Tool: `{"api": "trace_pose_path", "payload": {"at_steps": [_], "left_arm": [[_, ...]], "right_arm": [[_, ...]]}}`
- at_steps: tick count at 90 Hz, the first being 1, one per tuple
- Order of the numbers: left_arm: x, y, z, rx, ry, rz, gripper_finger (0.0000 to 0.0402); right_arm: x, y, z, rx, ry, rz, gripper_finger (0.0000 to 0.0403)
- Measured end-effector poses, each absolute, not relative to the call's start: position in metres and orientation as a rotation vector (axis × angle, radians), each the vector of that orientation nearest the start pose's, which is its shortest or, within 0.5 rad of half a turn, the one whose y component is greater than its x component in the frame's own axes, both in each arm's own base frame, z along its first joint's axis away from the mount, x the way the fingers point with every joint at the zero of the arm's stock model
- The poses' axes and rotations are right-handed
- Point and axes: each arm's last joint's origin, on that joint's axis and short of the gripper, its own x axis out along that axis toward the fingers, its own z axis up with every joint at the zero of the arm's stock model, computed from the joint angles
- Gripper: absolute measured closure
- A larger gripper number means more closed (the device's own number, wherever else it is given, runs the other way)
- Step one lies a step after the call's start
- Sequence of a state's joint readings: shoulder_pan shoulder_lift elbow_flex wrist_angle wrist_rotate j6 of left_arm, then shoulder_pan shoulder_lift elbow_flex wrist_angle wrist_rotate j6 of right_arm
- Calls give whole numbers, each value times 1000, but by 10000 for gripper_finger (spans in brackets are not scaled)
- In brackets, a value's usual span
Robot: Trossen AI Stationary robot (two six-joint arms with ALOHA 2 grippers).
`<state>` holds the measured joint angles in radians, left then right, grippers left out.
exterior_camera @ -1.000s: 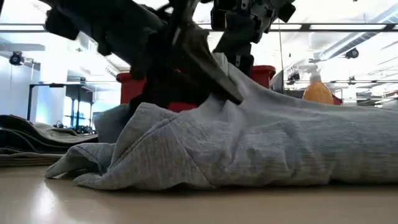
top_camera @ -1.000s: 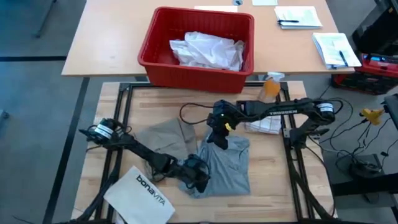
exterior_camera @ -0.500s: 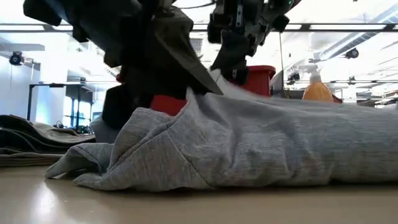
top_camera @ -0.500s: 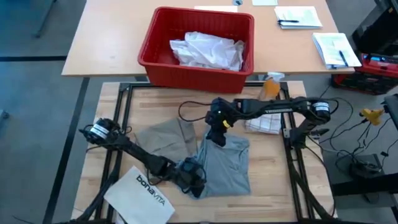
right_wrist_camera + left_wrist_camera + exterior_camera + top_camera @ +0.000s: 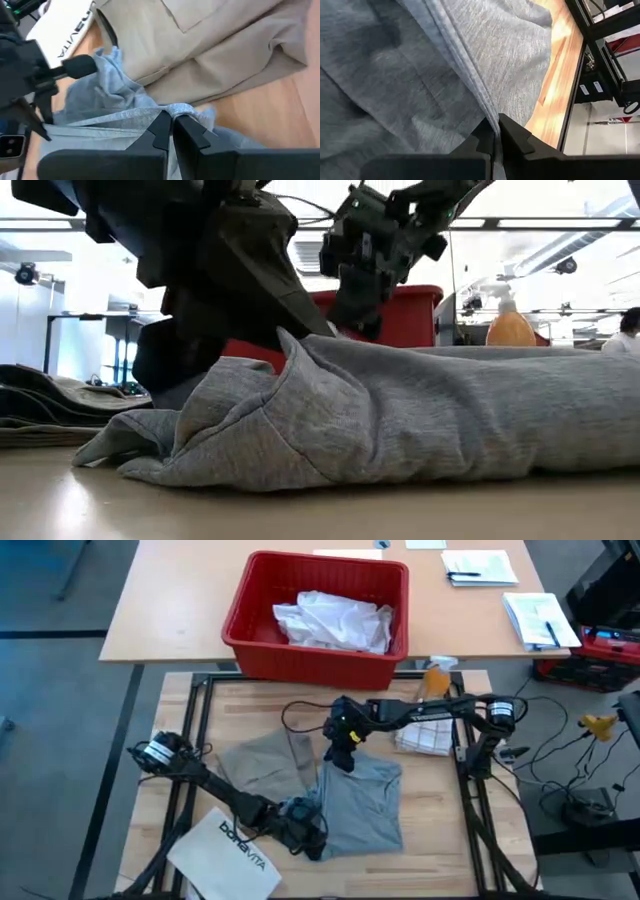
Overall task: Fold laundry
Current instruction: Fold the gray shirt
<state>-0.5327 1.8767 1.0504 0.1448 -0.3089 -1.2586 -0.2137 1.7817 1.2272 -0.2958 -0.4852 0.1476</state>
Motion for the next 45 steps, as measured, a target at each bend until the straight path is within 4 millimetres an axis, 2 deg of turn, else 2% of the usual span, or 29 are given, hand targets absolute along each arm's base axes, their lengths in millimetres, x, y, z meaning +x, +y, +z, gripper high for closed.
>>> {"api": "trace_pose_path", "payload": {"at_steps": [22, 45], "left_arm": [[332, -186, 152, -907, 690, 221, 401], [320, -179, 139, -871, 819, 374, 402]], "right_arm": [[384, -70, 177, 476, 875, 248, 403], [388, -71, 163, 472, 892, 264, 403]]}}
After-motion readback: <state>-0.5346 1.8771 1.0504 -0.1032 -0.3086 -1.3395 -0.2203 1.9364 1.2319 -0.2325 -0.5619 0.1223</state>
